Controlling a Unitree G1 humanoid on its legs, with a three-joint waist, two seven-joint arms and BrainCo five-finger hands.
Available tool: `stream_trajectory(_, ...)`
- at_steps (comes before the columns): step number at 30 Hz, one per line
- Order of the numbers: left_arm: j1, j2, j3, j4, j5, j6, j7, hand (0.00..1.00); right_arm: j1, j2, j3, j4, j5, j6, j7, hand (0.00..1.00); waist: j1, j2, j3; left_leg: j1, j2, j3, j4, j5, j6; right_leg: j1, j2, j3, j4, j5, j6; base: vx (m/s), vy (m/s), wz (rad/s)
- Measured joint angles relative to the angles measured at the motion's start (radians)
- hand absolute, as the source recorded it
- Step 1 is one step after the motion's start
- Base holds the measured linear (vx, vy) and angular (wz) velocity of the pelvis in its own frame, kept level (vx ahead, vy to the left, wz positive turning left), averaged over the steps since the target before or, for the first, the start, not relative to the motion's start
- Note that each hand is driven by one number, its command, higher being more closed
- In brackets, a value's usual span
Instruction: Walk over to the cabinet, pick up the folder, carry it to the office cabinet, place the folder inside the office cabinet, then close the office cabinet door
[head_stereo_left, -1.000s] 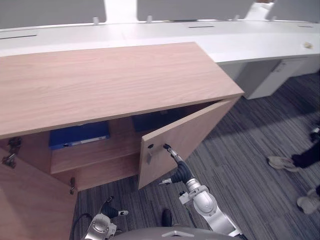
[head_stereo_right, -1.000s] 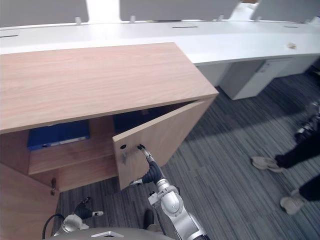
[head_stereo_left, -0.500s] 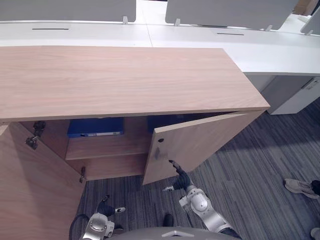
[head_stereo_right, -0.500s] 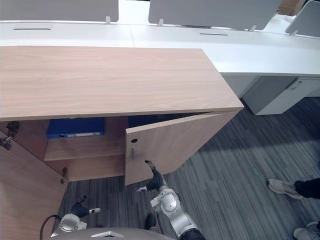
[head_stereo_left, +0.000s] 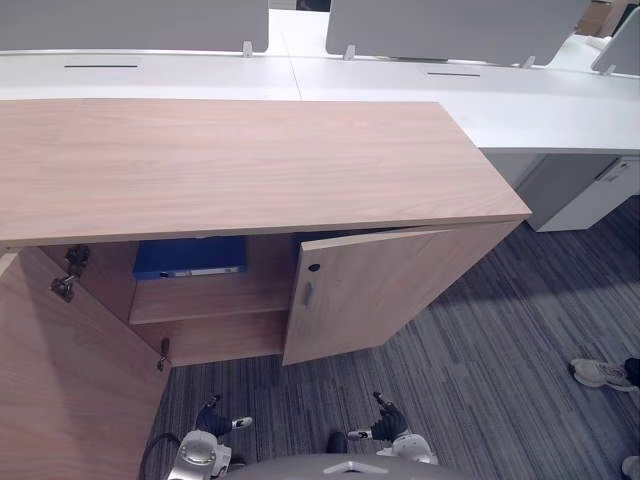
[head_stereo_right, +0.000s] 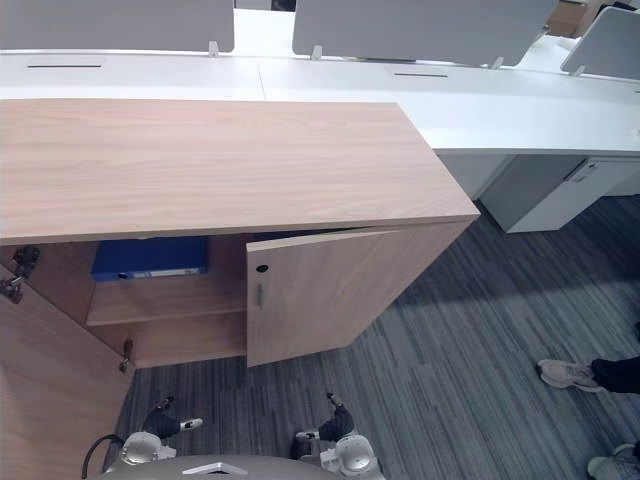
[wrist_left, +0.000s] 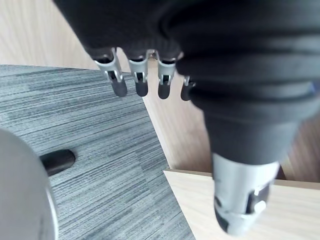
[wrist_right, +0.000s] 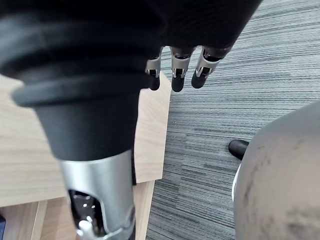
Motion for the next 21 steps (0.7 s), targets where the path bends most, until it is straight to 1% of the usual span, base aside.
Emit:
stream_trajectory(3, -0.001, 0.0, 0.008, 0.012, -0.013, 0.0, 0.0, 0.0, 0.0, 0.01, -0.023, 0.005, 0.014, 0.018, -0.002, 0.0, -0.005, 0.004, -0.004, 0.011, -0.001, 0.005, -0.02, 0.009, -0.001, 0.0, 0.0, 0.002, -0.001, 0.0, 0.0, -0.02, -0.005, -0.03)
stream_trajectory(10, -0.002, -0.003, 0.02, 0.035, -0.015, 0.001, -0.001, 0.0, -0.02, 0.018, -0.052, 0.042, 0.036, 0.024, -0.002, 0.0, -0.014, 0.007, -0.003, 0.023, -0.003, 0.025, -0.033, 0.012, -0.003, 0.0, 0.001, 0.023, -0.013, 0.009, 0.004, -0.02, -0.003, -0.08)
stream_trajectory(13, -0.002, -0.006, 0.035, 0.035, -0.024, 0.001, -0.001, 0.0, -0.021, 0.02, -0.064, 0.043, 0.036, 0.035, -0.002, 0.0, -0.014, 0.01, -0.004, 0.026, -0.003, 0.025, -0.035, 0.012, -0.003, 0.002, 0.002, 0.023, -0.015, 0.009, 0.005, 0.0, 0.0, 0.0)
stream_trajectory(17, -0.001, -0.014, 0.039, 0.036, -0.032, 0.002, -0.002, 0.0, -0.024, 0.021, -0.081, 0.053, 0.035, 0.038, -0.002, 0.0, -0.016, 0.024, -0.004, 0.047, -0.003, 0.027, -0.045, 0.012, -0.003, 0.02, 0.003, 0.024, -0.022, 0.01, 0.005, 0.0, 0.0, 0.0)
stream_trajectory(18, -0.001, -0.016, 0.039, 0.036, -0.032, 0.002, -0.002, 0.0, -0.03, 0.021, -0.081, 0.063, 0.035, 0.038, -0.002, 0.0, -0.016, 0.02, -0.007, 0.046, -0.004, 0.027, -0.046, 0.012, -0.003, 0.02, 0.003, 0.024, -0.022, 0.01, 0.005, 0.0, 0.0, 0.0)
stream_trajectory(19, -0.001, -0.017, 0.04, 0.036, -0.032, 0.002, -0.002, 0.0, -0.034, 0.021, -0.082, 0.069, 0.035, 0.038, -0.002, 0.0, -0.017, 0.028, -0.002, 0.046, -0.004, 0.027, -0.045, 0.012, -0.003, 0.02, 0.003, 0.024, -0.023, 0.01, 0.005, -0.03, -0.011, -0.01)
stream_trajectory(20, -0.001, -0.018, 0.04, 0.036, -0.032, 0.002, -0.002, 0.0, -0.041, 0.021, -0.083, 0.079, 0.035, 0.039, -0.002, 0.0, -0.019, 0.023, -0.005, 0.047, -0.003, 0.027, -0.045, 0.012, -0.003, 0.02, 0.004, 0.024, -0.023, 0.01, 0.005, -0.04, -0.019, 0.0)
stream_trajectory(21, -0.001, -0.018, 0.04, 0.036, -0.032, 0.002, -0.002, 0.0, -0.041, 0.021, -0.084, 0.079, 0.035, 0.039, -0.002, 0.0, -0.019, 0.023, -0.006, 0.047, -0.003, 0.027, -0.045, 0.012, -0.003, 0.021, 0.004, 0.024, -0.023, 0.01, 0.005, -0.04, -0.019, 0.0)
